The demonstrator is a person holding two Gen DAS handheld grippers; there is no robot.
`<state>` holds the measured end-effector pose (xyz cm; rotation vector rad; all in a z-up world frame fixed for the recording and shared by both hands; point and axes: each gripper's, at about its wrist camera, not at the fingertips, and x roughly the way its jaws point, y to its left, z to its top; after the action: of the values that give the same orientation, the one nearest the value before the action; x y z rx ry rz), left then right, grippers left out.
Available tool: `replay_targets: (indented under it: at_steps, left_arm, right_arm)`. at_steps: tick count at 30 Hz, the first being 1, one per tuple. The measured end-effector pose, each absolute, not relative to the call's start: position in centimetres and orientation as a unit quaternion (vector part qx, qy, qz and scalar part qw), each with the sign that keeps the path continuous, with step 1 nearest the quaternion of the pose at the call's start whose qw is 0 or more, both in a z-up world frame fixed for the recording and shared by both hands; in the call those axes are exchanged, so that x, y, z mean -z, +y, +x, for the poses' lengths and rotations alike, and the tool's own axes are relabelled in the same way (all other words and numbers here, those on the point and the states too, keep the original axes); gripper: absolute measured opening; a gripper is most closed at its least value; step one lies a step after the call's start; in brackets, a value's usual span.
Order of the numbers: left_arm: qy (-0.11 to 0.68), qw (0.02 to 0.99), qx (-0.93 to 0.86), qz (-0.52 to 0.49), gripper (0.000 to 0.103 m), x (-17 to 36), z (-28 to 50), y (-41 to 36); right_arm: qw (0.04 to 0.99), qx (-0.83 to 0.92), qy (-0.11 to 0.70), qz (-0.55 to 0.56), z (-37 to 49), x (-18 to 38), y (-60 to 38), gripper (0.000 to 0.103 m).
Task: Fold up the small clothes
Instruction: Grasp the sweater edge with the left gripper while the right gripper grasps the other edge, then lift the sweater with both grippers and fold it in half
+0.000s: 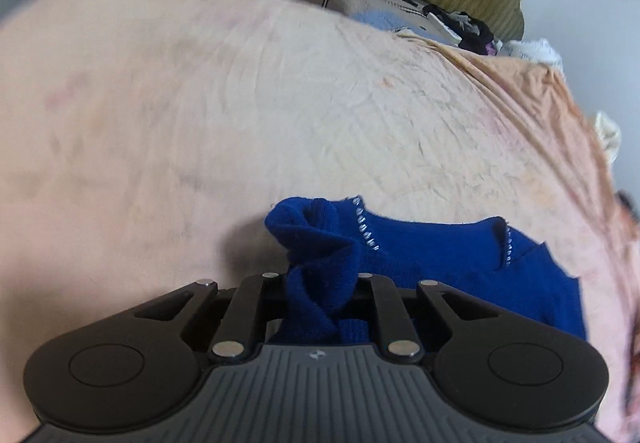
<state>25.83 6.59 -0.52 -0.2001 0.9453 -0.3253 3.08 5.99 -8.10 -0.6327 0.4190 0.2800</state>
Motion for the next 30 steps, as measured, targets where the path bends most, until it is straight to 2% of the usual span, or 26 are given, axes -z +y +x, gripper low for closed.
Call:
replay_targets:
  at_steps: [8, 13, 24, 30]
  left_arm:
    - [0.403, 0.907, 0.115, -0.030, 0.013, -6.2, 22.8, 0.9]
    - [0.387, 0.916, 0.107, -0.004, 0.013, -8.1, 21.9, -4.2]
    - [0.372, 0.912, 0.145, 0.096, 0.013, -6.9, 20.9, -17.6]
    - [0.383, 0.898, 0.171, 0.135, 0.013, -4.2, 20.6, -23.8]
  right_arm:
    - [0.945, -0.082, 0.156, -0.277, 0.4, 5.3, 0.1, 0.008]
    - [0.957, -0.039, 0.151, -0.244, -1.3, 4.1, -4.7, 0.007]
    - [0.971, 0.034, 0.185, -0.145, -3.1, 4.7, -14.8, 0.006]
    - [0.973, 0.045, 0.224, -0.033, -3.1, 6.0, -20.4, 0.006]
